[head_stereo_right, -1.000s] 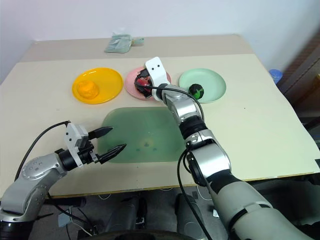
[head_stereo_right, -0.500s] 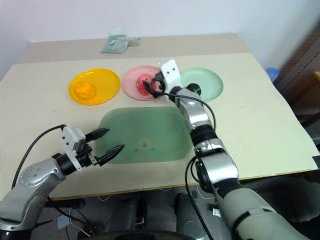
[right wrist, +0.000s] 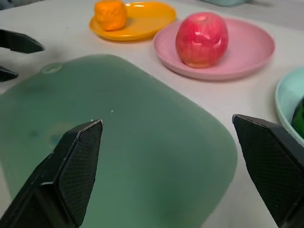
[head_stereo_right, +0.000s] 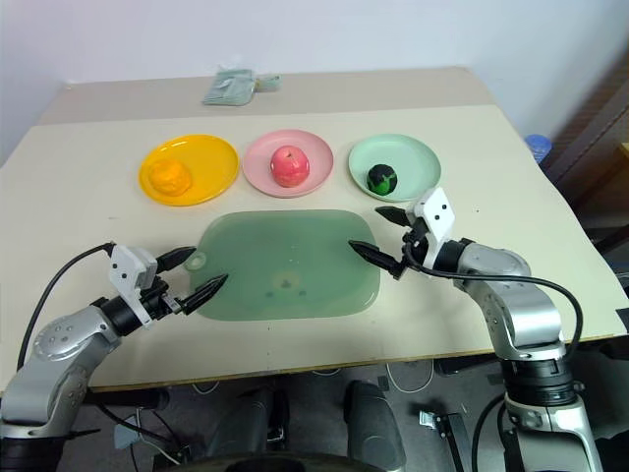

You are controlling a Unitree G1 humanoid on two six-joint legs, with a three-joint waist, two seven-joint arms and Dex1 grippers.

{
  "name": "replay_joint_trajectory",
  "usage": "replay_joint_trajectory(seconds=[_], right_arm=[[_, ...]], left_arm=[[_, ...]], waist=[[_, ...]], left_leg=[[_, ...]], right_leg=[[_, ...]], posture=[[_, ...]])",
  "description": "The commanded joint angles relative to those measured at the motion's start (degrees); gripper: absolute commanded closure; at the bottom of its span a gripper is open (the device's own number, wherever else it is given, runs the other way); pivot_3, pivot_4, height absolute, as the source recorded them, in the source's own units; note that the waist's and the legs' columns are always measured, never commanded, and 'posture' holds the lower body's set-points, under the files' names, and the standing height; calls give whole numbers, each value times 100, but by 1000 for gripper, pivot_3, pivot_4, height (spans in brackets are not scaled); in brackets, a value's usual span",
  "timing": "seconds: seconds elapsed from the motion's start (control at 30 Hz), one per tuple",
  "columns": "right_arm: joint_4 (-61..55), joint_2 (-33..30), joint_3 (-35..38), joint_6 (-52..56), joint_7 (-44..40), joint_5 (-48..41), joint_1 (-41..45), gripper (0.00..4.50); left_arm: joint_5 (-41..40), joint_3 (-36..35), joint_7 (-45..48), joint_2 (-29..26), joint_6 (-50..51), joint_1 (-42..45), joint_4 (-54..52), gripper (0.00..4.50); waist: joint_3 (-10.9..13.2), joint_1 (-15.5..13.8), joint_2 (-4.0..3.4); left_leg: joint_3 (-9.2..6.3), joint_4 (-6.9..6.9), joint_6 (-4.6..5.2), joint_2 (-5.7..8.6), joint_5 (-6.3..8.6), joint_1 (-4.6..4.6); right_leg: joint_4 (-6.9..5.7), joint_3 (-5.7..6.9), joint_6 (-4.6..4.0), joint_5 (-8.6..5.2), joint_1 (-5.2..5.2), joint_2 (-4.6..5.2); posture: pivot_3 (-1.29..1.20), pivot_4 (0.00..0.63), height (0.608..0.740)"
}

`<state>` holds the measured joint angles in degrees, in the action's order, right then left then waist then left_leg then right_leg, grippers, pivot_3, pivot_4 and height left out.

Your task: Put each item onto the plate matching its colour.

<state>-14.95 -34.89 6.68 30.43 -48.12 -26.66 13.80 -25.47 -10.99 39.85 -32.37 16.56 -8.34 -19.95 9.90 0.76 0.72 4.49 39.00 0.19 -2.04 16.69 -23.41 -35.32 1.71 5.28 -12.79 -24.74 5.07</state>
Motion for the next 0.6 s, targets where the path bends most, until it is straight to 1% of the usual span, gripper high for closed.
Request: replay_joint_trajectory(seconds=[0.03,0.27,0.6], right_arm=[[-165,-156,325,11,15,-158,-106,46],[0,-157,289,-147,105,-48,-169,46],[254,-21,45,-329,180,28,17,46]], left_arm=[[-29,-221,57,-76,-117,-39,-51,0],[-13,-396,166,-161,-195,-50,120,0],[-43,-412,56,-100,-187,-161,-70,0]], waist=[[0,-14,1],[0,-14,1],[0,-12,1]], left_leg=[[0,0,0,0,0,-1],[-1,3,0,2,0,-2],[-1,3,0,2,0,-3]], right_leg=[[1,0,0,0,1,0],[3,0,-1,-1,1,1],[4,0,-1,0,2,0]], posture=[[0,150,740],[0,150,740],[0,150,740]])
